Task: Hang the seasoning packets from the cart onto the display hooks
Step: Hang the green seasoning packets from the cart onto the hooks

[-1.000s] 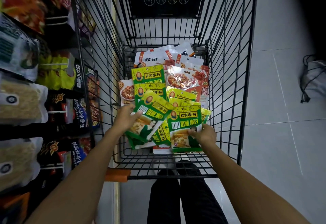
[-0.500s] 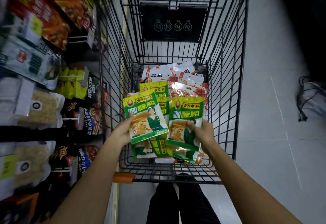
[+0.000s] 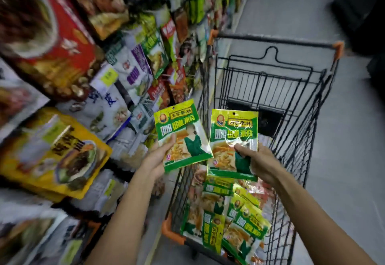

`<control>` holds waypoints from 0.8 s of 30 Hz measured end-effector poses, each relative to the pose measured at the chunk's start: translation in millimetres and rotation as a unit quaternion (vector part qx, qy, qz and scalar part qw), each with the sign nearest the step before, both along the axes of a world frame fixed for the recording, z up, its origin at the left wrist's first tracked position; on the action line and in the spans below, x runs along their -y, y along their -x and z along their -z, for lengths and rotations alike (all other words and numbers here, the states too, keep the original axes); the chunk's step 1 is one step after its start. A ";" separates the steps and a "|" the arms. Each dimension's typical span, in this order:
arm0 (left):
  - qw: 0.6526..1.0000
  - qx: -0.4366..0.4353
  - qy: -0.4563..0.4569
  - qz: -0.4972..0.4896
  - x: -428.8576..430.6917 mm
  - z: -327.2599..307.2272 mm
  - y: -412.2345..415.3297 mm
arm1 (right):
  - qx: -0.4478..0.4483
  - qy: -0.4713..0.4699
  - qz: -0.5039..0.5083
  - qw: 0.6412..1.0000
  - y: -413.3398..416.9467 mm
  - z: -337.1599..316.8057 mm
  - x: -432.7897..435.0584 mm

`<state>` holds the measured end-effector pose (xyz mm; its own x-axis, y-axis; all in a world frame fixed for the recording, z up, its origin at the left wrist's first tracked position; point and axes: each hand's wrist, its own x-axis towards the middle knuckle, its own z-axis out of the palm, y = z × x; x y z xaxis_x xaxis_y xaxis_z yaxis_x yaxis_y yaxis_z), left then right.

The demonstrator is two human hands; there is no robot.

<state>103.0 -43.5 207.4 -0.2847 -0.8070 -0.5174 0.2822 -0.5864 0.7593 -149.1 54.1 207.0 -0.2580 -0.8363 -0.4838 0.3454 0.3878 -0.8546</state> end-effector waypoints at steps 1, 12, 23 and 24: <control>0.999 0.006 0.031 -0.026 -0.7 -21.5 -8.8 | -0.001 0.022 -0.020 1.000 -3.9 -15.2 8.8; 0.874 0.208 0.360 -0.249 -85.2 -246.7 -136.6 | 0.015 0.238 -0.274 0.932 -116.4 -216.0 77.5; 0.704 0.344 0.444 -0.434 -242.3 -383.4 -250.3 | 0.051 0.396 -0.433 0.808 -286.3 -356.9 45.5; 0.694 0.352 0.442 -0.447 -255.7 -389.1 -260.0 | 0.052 0.400 -0.447 0.798 -301.4 -364.7 39.4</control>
